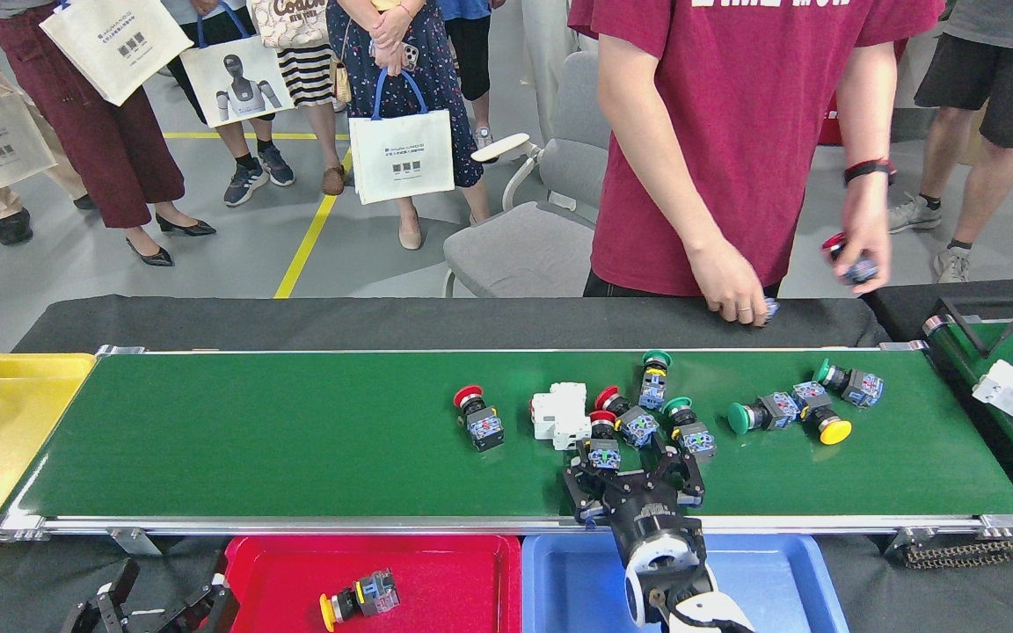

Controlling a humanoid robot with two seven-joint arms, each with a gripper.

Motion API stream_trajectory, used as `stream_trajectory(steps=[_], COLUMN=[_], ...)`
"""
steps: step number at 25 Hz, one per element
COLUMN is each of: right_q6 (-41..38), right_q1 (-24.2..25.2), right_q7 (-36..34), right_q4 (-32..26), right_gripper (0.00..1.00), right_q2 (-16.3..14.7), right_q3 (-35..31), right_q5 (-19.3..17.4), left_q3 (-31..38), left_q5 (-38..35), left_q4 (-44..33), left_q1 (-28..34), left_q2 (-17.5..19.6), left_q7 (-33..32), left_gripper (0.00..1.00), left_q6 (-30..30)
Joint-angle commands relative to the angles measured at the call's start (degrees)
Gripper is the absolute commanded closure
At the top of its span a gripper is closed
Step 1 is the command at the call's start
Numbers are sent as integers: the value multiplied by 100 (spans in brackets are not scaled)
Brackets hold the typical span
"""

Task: Pick switch part from conveyor to tray

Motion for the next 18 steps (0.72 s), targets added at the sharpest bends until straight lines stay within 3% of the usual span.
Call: stream_trajectory(steps=[1, 3, 8, 12, 15, 18], right_q6=[-197, -698, -900, -1269, -1568, -2288], right_q1=[-143, -134, -143, -82, 94, 604], right_q7=[187, 390, 495, 513, 688, 970], right_q4=[-43, -34, -104, -412, -1010, -2143], right_gripper=[42, 59, 68, 76, 76, 75], right_q2=[-27, -71, -71, -80, -230, -608], right_q3=[39, 66, 66, 66, 57, 66], right_q5=[-105, -228, -255, -422, -580, -984], left_q3=[-32, -225, -1359, -1781, -1913, -1948], left_q5=[-19, -62, -457, -1117, -1337, -1469], left_q4=[-110, -137, -75, 461, 1050, 1525], left_q1=[-70, -193, -878, -1564, -2065, -2434], left_q2=[-16, 10, 45, -315, -403, -421], left_q7=[44, 44, 9, 0, -17, -17], left_gripper=[0, 0, 0, 0, 0, 0], left_q6=[9, -9, 26, 176, 246, 246])
